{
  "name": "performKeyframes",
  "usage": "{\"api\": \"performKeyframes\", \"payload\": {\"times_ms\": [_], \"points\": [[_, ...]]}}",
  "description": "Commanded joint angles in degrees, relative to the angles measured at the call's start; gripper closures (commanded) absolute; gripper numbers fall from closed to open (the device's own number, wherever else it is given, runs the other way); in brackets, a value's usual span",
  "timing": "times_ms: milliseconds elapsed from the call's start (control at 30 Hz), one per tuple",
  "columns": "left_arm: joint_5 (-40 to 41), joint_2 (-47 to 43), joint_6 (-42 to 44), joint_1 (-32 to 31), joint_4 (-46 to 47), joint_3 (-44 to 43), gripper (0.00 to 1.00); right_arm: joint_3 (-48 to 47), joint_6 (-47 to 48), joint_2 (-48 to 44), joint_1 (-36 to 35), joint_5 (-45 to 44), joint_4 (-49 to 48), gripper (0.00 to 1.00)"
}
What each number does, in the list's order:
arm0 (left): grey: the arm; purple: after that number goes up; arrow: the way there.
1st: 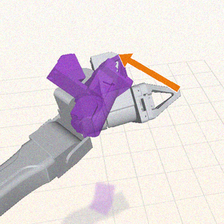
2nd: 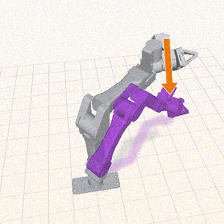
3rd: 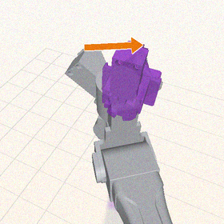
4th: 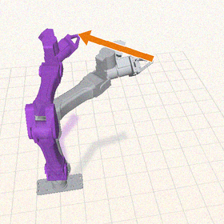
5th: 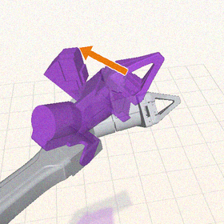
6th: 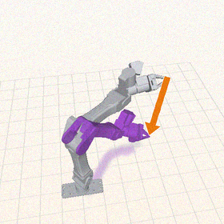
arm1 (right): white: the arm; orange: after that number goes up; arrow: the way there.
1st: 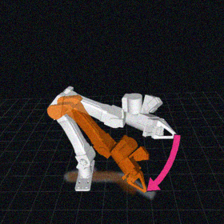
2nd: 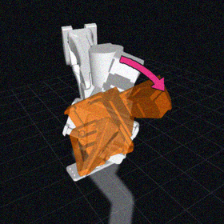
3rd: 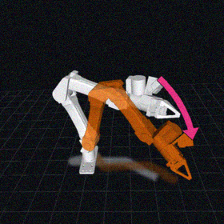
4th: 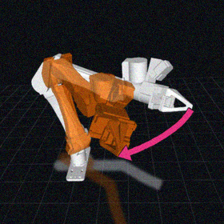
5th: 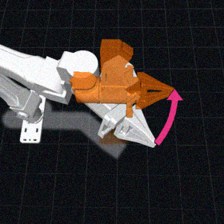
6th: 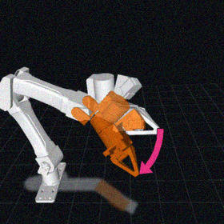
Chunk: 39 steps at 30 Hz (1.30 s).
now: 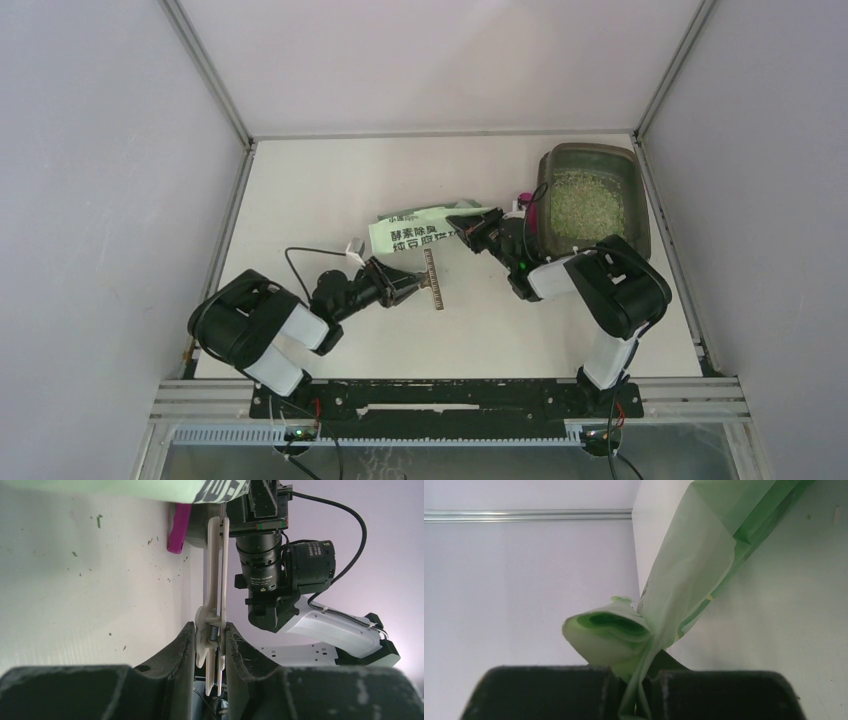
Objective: Fill the litter box with clean litter
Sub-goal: Place the cat litter bag at the center of the board.
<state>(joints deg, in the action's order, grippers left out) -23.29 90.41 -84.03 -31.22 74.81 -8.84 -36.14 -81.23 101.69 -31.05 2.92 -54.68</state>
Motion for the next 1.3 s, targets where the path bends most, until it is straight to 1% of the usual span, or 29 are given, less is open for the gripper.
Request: {"api": "performKeyframes", "payload": {"times_ms": [0, 300, 467, 667, 1167, 1267], "points": [[-1.2, -0.7, 0.0, -0.3, 4.6, -2.6, 0.97, -2.6, 0.8, -0.9, 0.4, 1.9, -5.5, 1.00], [-1.6, -0.7, 0.7, -0.3, 4.8, -2.9, 0.97, -2.7, 2.7, -1.4, 1.5, 4.7, -4.0, 1.00], [-1.6, -0.4, 0.8, -0.3, 4.7, -3.2, 0.97, -3.1, 3.8, -1.6, 2.6, 8.2, -3.0, 1.00], [-1.5, 0.4, 1.0, -0.3, 4.9, -3.1, 0.97, -3.2, 4.3, -1.6, 3.1, 10.4, -3.3, 1.00], [-1.4, 1.6, 1.9, 1.3, 5.8, -1.8, 0.93, -4.6, 4.4, -0.3, 3.3, 14.7, -4.9, 1.00], [-2.4, 0.8, 2.0, 1.2, 5.8, -2.1, 0.99, -4.6, 4.5, 0.3, 3.2, 14.7, -4.9, 1.00]]}}
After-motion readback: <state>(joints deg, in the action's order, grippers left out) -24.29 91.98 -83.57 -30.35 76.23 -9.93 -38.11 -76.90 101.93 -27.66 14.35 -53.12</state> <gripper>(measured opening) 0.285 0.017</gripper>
